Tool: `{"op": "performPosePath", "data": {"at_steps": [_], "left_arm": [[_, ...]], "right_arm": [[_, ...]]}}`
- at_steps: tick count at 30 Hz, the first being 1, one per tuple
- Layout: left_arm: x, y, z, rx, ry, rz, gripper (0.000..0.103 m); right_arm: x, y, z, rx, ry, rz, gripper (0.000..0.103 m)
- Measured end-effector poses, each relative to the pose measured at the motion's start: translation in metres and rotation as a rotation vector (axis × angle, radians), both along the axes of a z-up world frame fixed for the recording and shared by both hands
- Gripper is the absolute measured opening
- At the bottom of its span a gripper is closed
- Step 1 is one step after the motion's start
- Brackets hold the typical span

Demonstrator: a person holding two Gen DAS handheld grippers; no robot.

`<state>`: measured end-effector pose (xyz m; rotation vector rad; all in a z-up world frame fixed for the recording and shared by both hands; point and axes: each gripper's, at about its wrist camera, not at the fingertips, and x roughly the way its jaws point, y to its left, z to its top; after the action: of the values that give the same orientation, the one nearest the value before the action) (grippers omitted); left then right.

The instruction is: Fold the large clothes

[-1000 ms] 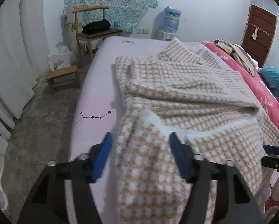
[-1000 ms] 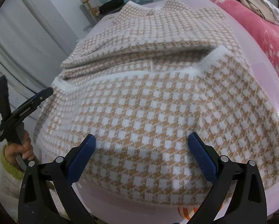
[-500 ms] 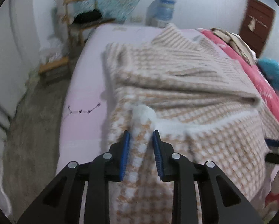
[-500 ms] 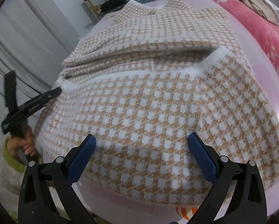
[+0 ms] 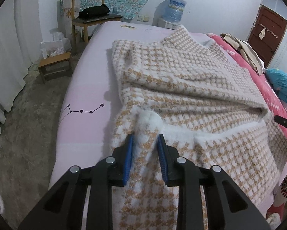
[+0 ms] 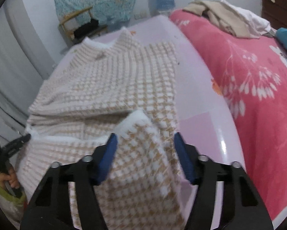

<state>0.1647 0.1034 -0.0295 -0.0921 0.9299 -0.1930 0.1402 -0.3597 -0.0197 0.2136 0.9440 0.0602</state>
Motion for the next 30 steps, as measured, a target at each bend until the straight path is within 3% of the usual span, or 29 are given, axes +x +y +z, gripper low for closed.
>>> {"op": "performPosePath", "data": {"at_steps": [12,16,23,27,30], "left_arm": [[-0.002,-0.003,0.0,0.029,-0.014,-0.004,0.023],[-0.01,-0.005,0.02,0.04,-0.077,-0.003,0.01],[0.004,0.002,0.074,-0.002,-0.245,0.004,0.01],[0.029,-0.008,0.059,0.046,-0.241,0.002,0.01],[0.04,-0.01,0.032,0.065,-0.174,0.008,0.01]], "right_arm": [[-0.011,0.019,-0.007,-0.075,0.061,0.064,0.006],[-0.015,0.033,0.011,-0.127,0.004,0.067,0.005],[-0.017,0.02,0.071,-0.106,-0.168,0.016,0.004],[0.007,0.014,0.057,-0.082,-0.15,-0.006,0.004],[0.033,0.013,0.02,-0.072,-0.066,-0.017,0.005]]}}
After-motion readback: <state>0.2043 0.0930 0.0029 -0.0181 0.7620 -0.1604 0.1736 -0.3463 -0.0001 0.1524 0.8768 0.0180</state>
